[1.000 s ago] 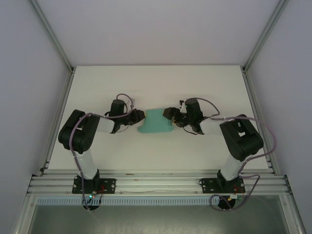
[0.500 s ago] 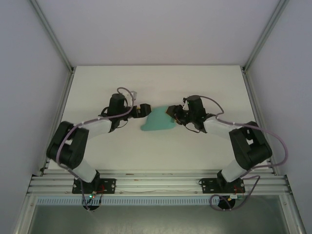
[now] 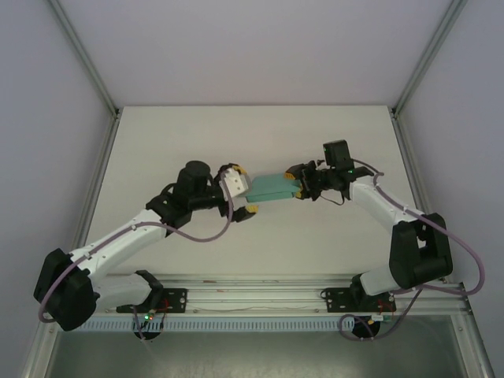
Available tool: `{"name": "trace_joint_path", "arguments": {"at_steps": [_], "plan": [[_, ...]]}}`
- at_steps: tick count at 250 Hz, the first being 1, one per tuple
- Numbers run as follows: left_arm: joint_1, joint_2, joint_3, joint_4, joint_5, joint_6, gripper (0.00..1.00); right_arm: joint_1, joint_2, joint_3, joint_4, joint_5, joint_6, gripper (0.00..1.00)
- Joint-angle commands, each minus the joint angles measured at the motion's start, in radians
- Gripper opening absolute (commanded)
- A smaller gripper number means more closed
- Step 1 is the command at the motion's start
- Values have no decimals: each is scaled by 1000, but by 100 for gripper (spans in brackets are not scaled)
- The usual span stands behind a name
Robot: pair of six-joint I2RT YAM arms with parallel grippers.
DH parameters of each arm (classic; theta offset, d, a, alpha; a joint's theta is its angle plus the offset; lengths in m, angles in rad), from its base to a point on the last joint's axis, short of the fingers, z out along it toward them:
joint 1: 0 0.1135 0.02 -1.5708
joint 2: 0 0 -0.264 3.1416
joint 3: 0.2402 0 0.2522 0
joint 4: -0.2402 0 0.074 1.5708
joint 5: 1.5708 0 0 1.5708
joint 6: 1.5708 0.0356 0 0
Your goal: Assemble paper box
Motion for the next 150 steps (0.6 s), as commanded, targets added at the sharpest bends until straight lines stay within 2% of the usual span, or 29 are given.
{"name": "trace_joint_path", "arguments": {"at_steps": [1, 40, 66, 89, 123, 133, 150], "plan": [[-32, 37, 45, -151, -167, 251, 100, 1, -4, 53, -139, -138, 64, 44], [-53, 108, 87, -149, -247, 289, 100, 1, -27, 55, -144, -134, 98, 44], [-87, 165, 105, -91, -378, 283, 100, 0, -39, 53, -150, -135, 106, 44], [-100, 201, 130, -106, -366, 309, 99, 0, -38, 49, -147, -144, 114, 44], [-109, 223, 155, -98, -355, 303, 84, 1, -32, 38, -139, -167, 113, 45], [-108, 223, 158, -94, -356, 301, 83, 0, -31, 38, -136, -171, 112, 45], [-108, 218, 157, -90, -361, 300, 72, 1, -35, 33, -135, -181, 110, 49]]}}
